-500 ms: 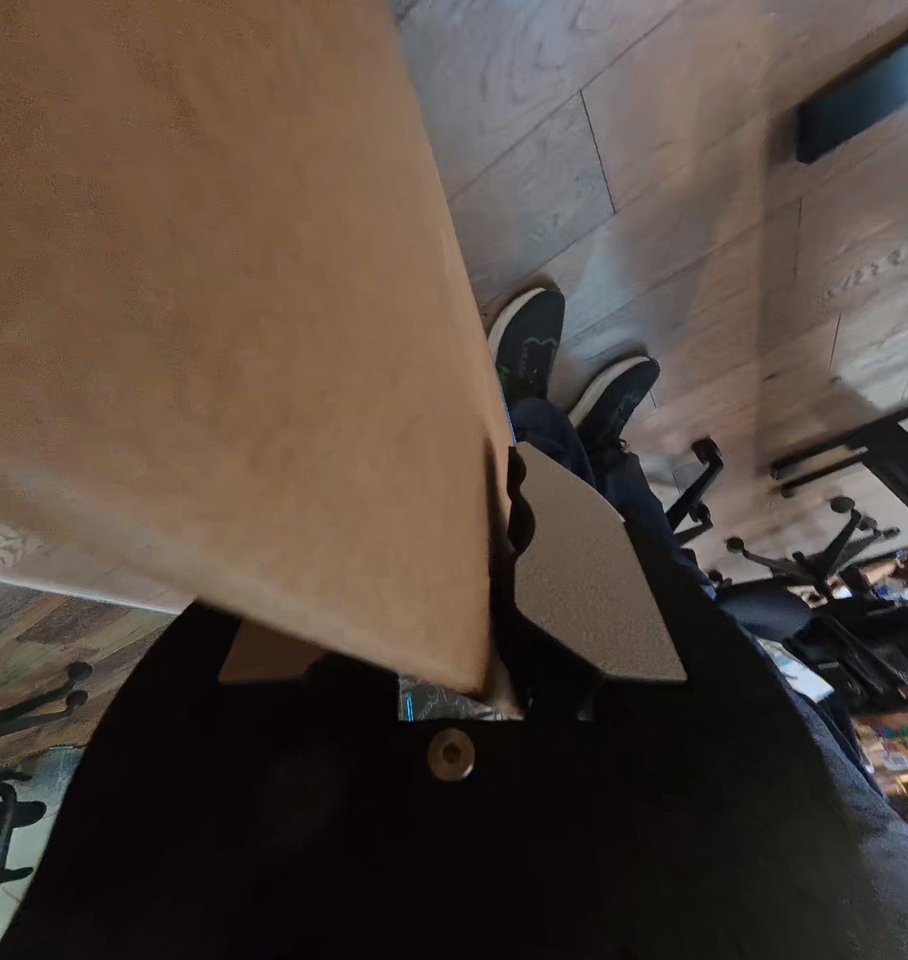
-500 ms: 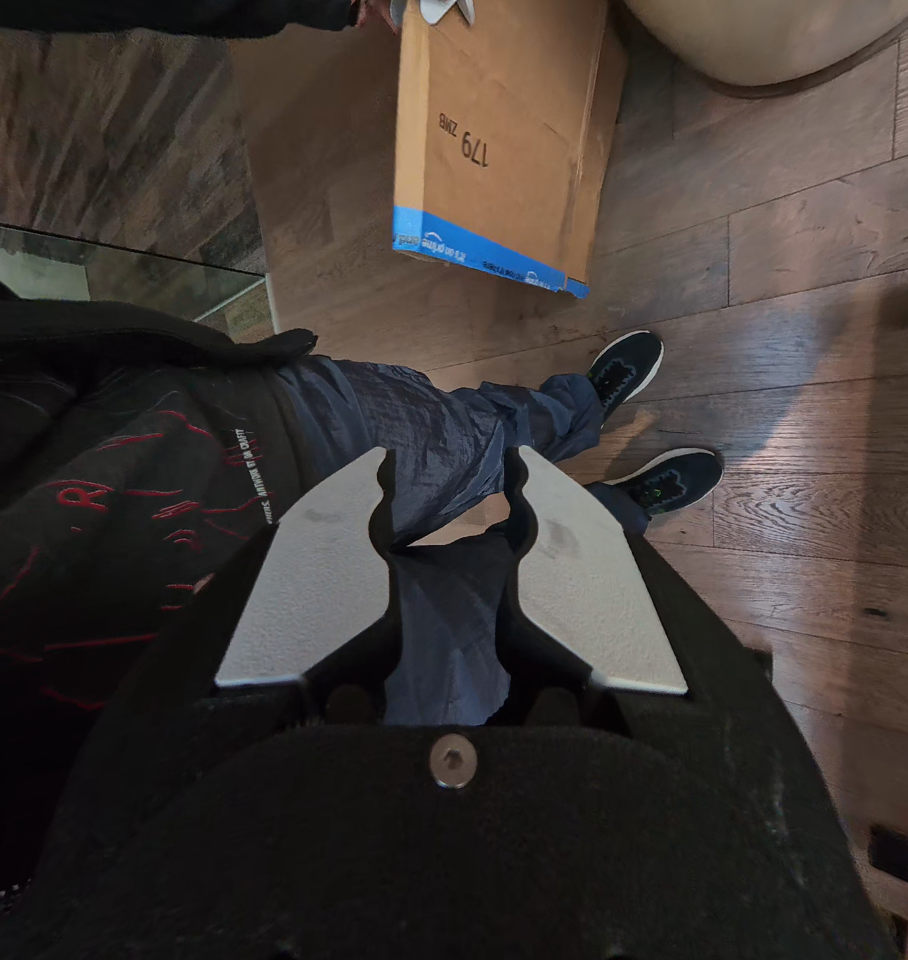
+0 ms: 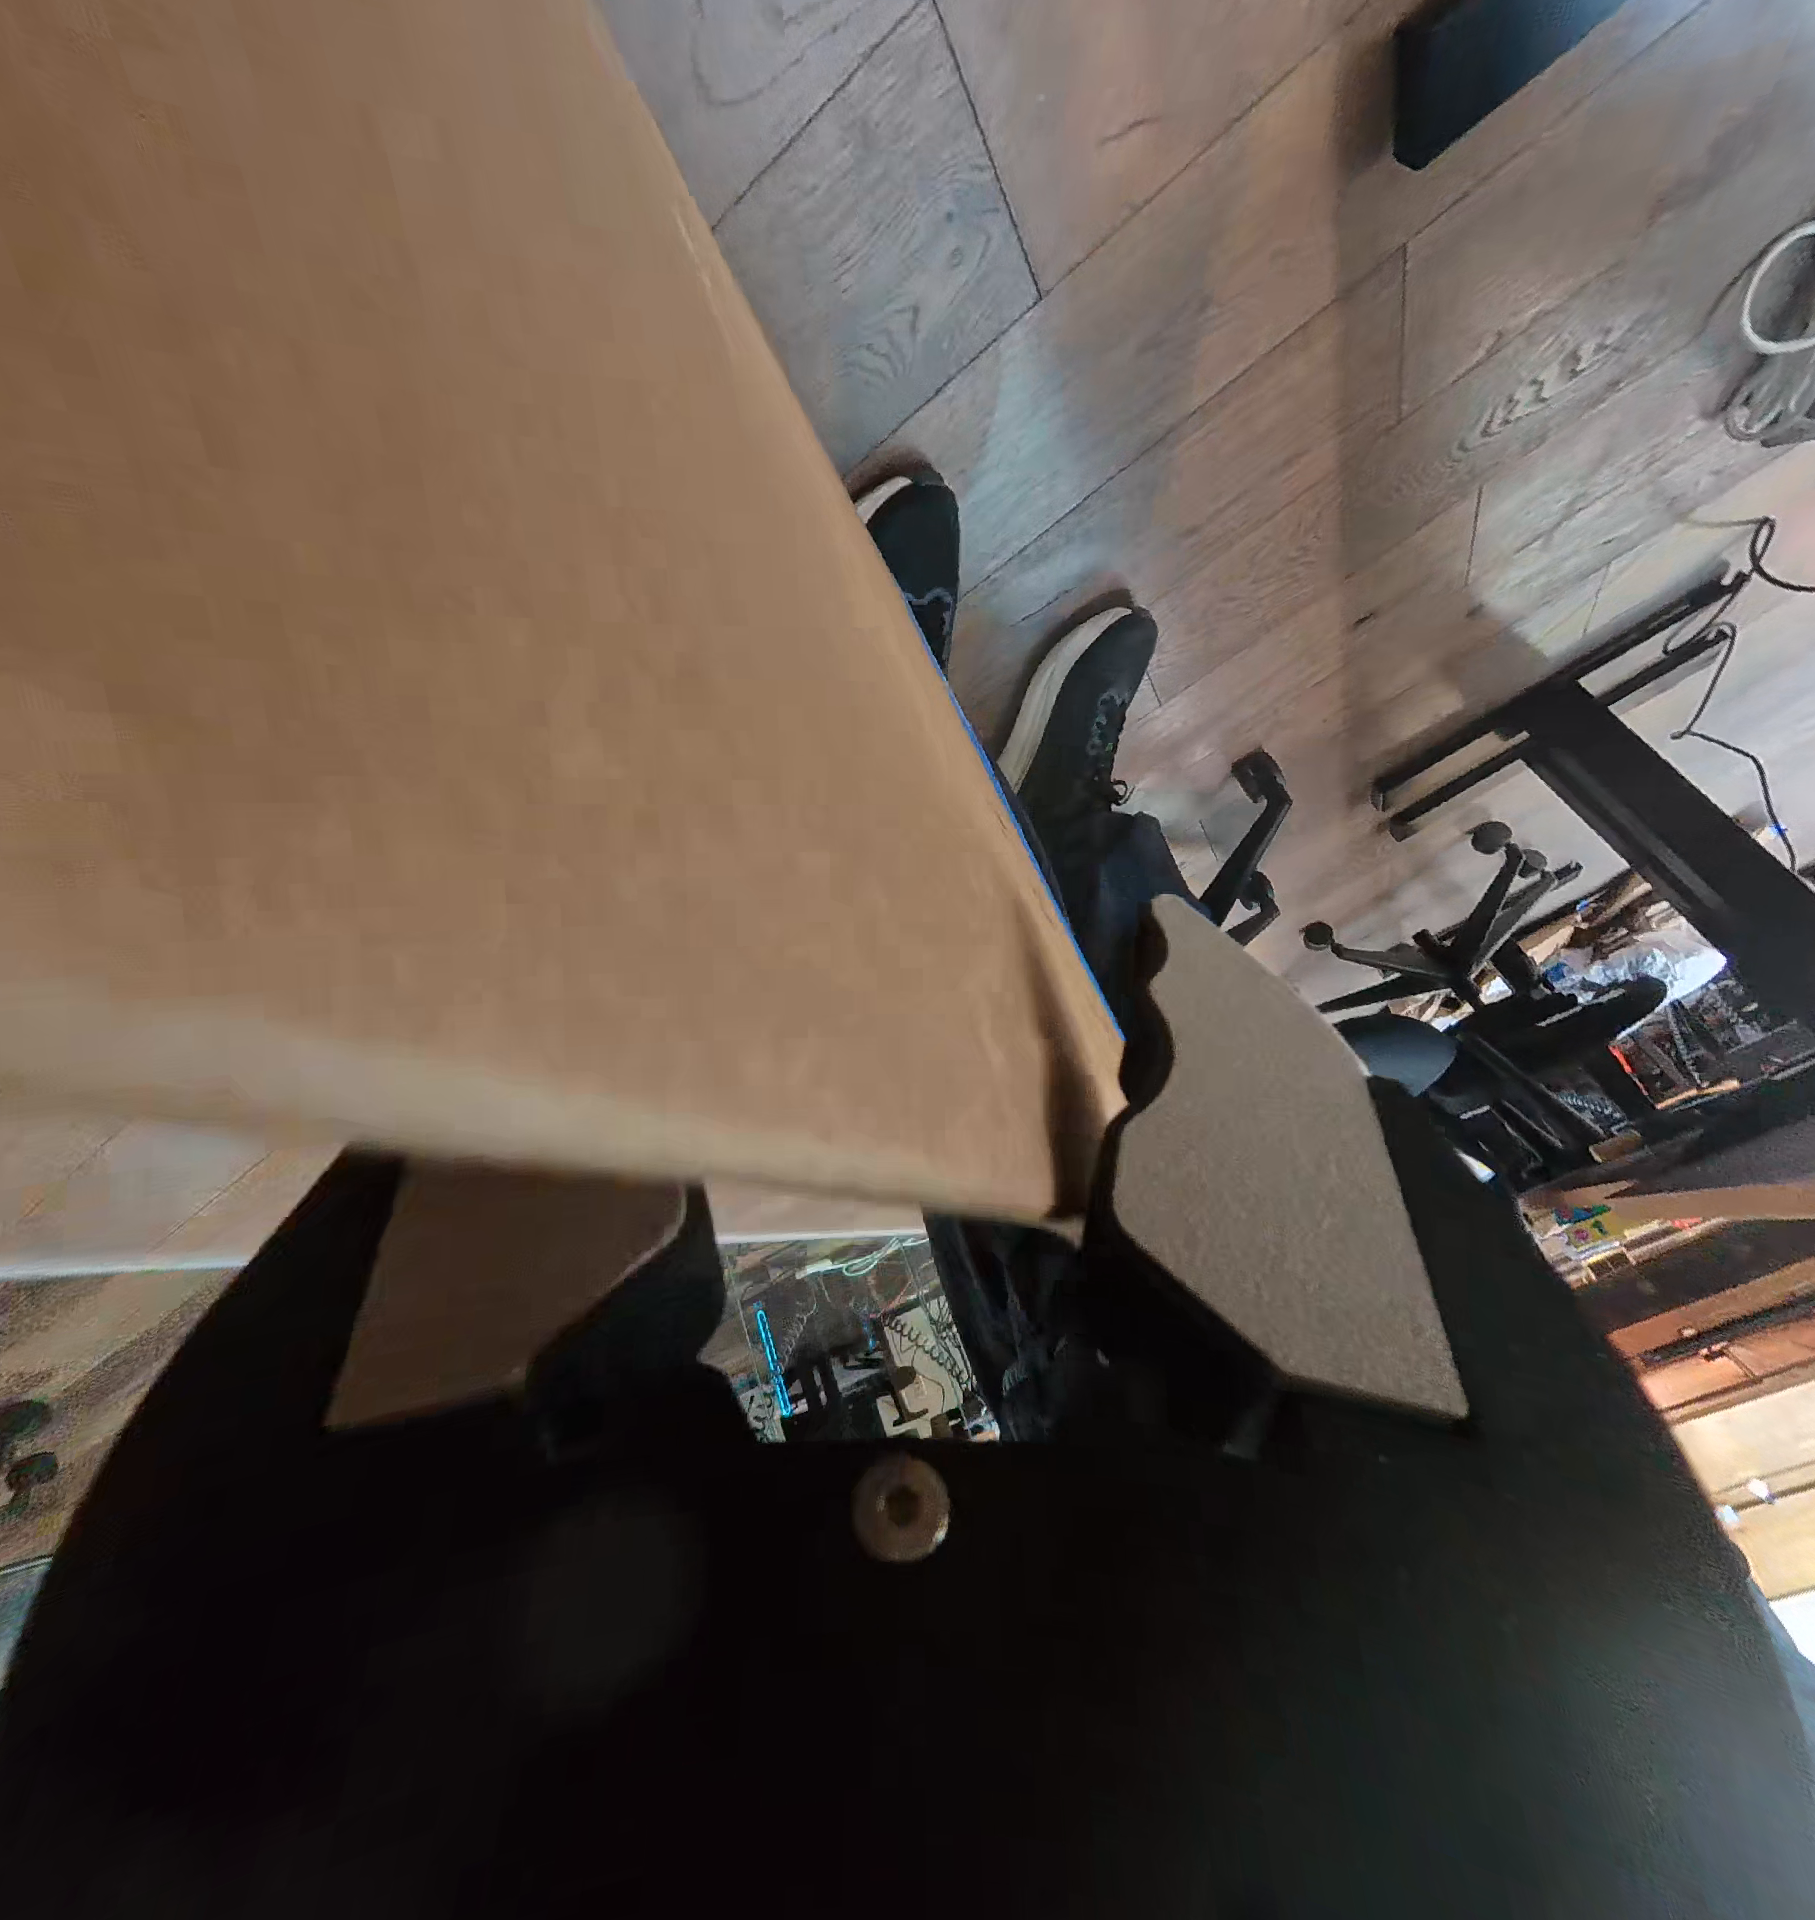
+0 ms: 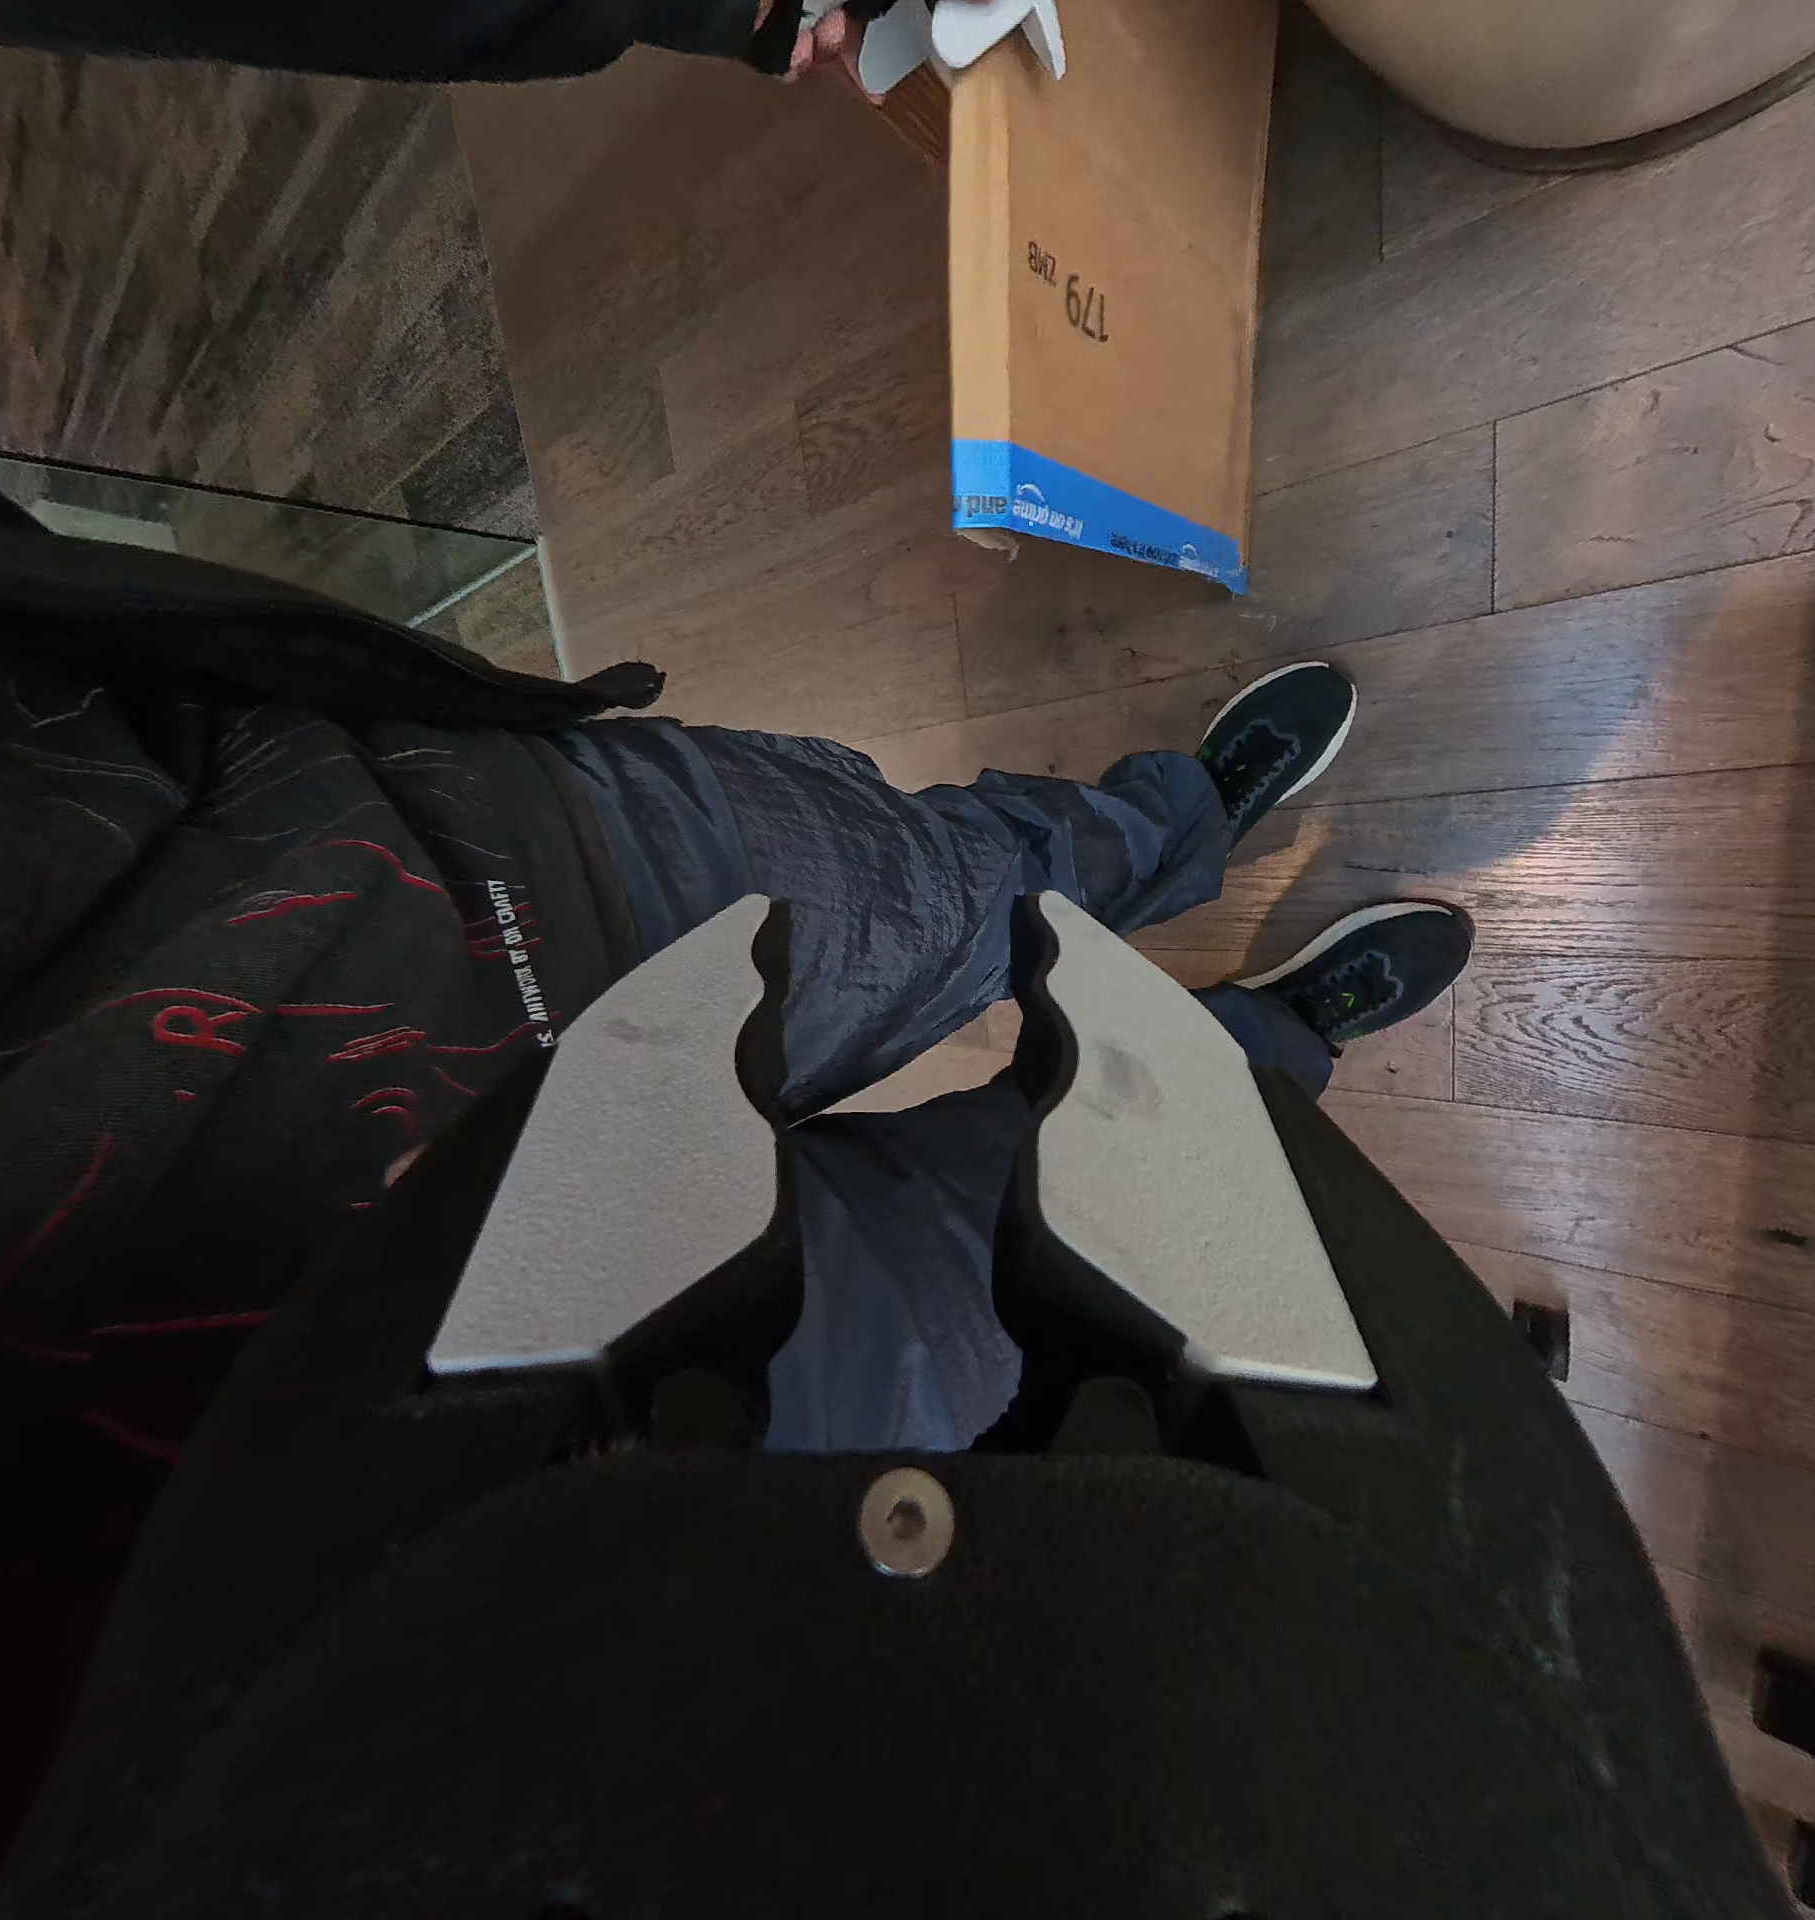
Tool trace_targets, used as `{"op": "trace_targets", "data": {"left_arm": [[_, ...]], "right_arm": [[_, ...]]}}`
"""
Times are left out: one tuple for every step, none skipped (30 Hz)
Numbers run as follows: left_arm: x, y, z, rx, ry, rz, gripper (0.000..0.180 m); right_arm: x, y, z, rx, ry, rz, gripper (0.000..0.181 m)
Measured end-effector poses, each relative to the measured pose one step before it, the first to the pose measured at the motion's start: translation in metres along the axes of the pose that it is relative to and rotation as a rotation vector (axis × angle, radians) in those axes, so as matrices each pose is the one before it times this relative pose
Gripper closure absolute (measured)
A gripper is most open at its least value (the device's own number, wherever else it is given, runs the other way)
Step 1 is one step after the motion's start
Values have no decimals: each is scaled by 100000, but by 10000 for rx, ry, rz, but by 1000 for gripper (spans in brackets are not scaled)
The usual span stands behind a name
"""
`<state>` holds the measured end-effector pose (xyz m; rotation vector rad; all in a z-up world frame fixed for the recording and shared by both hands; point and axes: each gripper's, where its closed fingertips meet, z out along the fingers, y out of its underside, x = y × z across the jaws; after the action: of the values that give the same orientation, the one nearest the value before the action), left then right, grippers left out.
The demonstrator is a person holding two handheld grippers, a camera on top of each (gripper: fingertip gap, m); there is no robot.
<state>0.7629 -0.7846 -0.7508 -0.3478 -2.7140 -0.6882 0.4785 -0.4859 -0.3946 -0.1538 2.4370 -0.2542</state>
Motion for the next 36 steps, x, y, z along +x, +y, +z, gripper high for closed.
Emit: {"op": "trace_targets", "data": {"left_arm": [[361,537,-58,-67,120,78,89],[396,624,-13,-63,172,53,83],[279,638,-48,-4,143,32,79],[146,645,-137,82,108,38,78],[337,761,-191,139,192,37,78],[298,771,-228,150,224,-27,77],[287,698,-345,211,286,-11,76],[472,718,-434,277,375,33,77],[566,813,-524,282,386,-20,77],[892,845,-610,322,543,2,78],[1299,743,-732,390,726,34,78],[1696,670,-886,476,850,54,79],[2236,554,-1018,538,1036,148,87],[2870,307,-1069,602,1244,287,92],[3403,212,-758,632,1287,399,94],[3731,158,-435,663,1229,507,94],[3975,66,-87,690,1178,527,96],[4458,22,375,671,1398,462,97],[4799,-79,940,680,1686,268,99],[4485,-87,1620,757,1566,252,99],[3989,195,2267,661,1356,303,99],[3245,459,2835,554,1098,312,96],[2693,650,3187,440,990,278,87],[2170,816,3385,383,906,242,78],[1871,832,3369,408,979,129,75],[1314,958,3262,385,918,95,73],[868,1124,3040,359,869,85,73],[406,981,2745,465,728,-78,74],[26,845,2363,605,552,-123,76],[-210,998,1955,543,359,-243,78],[-196,1247,1618,364,299,-475,79],[-263,1683,1307,96,196,-570,81],[-344,1708,1042,-46,55,-563,82],[-66,1041,716,98,53,-514,82],[-106,916,557,317,74,-434,81],[-58,714,332,412,21,-296,81]], "right_arm": [[-44,-192,144,16,-53,6,140],[-81,-204,158,11,-56,-36,140],[-67,-200,150,-11,-46,-78,140],[-65,-208,169,-14,-43,-101,140],[-46,-254,162,12,-43,-99,140],[-35,-295,145,44,-49,-77,140],[-19,-296,138,64,-52,-58,140],[-7,-293,124,76,-48,-60,140],[-5,-260,133,88,-43,-77,140],[7,-230,111,93,-37,-83,140],[2,-193,100,95,-37,-78,140],[-13,-183,55,114,-28,-81,140],[-35,-204,-2,143,-21,-83,140],[-91,-247,-62,174,-20,-75,141],[-145,-313,-137,215,-17,-74,141],[-209,-385,-210,259,-19,-90,141],[-245,-434,-274,288,-16,-111,142],[-288,-455,-335,304,-21,-125,142],[-326,-468,-376,326,-33,-135,142],[-345,-472,-442,359,-46,-142,143],[-415,-508,-517,402,-73,-126,143],[-492,-585,-632,471,-109,-98,144],[-645,-763,-777,569,-156,-88,144],[-816,-967,-913,663,-197,-91,146],[-964,-1198,-1048,768,-210,-87,147],[-1192,-1499,-1180,891,-256,-103,148],[-1547,-1777,-1236,982,-391,-153,149],[-1736,-1942,-1190,992,-413,-179,150],[-1822,-2158,-1058,1027,-385,-186,148],[-2042,-2334,-913,1056,-476,-174,149],[-2191,-2283,-638,922,-574,-152,153],[-2094,-2040,-289,714,-576,-154,154],[-1986,-1826,-27,603,-594,-140,154],[-1894,-1629,158,533,-624,-97,154],[-1724,-1286,292,398,-605,-62,154],[-1572,-812,391,197,-563,-68,155]]}}
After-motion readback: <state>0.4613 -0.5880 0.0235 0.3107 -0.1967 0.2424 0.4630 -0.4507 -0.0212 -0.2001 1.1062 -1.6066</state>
